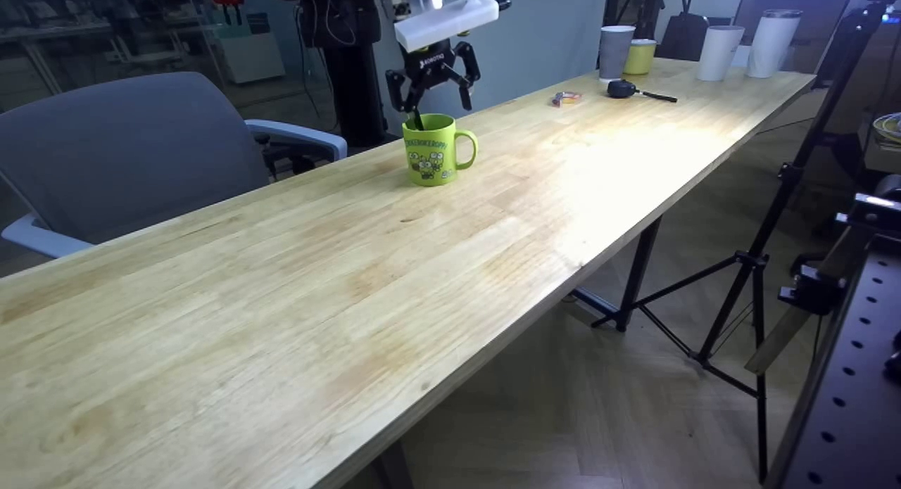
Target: Pick up the cup and slightly move it to the left. Pick up the cup and move it forward. Pick up the cup and move it to the left.
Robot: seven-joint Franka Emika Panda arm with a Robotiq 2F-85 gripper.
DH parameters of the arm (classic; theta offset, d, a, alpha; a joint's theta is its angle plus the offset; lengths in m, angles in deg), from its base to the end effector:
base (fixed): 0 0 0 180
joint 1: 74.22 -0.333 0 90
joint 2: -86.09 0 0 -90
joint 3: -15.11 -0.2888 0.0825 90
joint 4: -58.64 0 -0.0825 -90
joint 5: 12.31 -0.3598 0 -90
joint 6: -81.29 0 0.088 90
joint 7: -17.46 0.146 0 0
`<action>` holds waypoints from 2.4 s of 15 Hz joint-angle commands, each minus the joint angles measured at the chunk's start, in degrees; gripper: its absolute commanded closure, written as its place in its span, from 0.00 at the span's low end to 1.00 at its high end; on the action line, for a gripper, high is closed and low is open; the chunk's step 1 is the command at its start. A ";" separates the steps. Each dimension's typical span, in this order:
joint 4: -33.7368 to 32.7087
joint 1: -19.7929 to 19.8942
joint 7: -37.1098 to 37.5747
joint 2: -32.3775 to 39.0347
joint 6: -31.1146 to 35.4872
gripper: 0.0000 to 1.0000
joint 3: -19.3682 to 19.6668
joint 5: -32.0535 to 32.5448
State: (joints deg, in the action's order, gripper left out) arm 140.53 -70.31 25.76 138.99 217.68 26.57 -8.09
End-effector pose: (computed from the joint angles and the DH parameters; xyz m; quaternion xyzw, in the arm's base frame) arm 0.6683 -0.1672 0.1130 0.9846 -0.1384 0.0143 0.1056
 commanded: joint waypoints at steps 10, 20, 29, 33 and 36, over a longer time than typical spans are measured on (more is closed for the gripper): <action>-1.49 -0.39 2.01 -11.38 -9.95 0.00 -0.83 0.14; 6.23 -3.03 2.29 -13.31 -8.18 0.00 -4.85 -0.49; 12.17 -1.71 0.15 -13.77 -2.93 0.00 -6.18 -3.29; 14.06 -0.69 -0.56 -13.33 -0.90 0.00 -6.24 -4.54; 15.54 0.35 -2.52 -13.05 0.74 0.00 -6.77 -5.54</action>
State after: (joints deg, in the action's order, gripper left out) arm 153.16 -71.37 25.03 127.54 216.62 21.00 -12.46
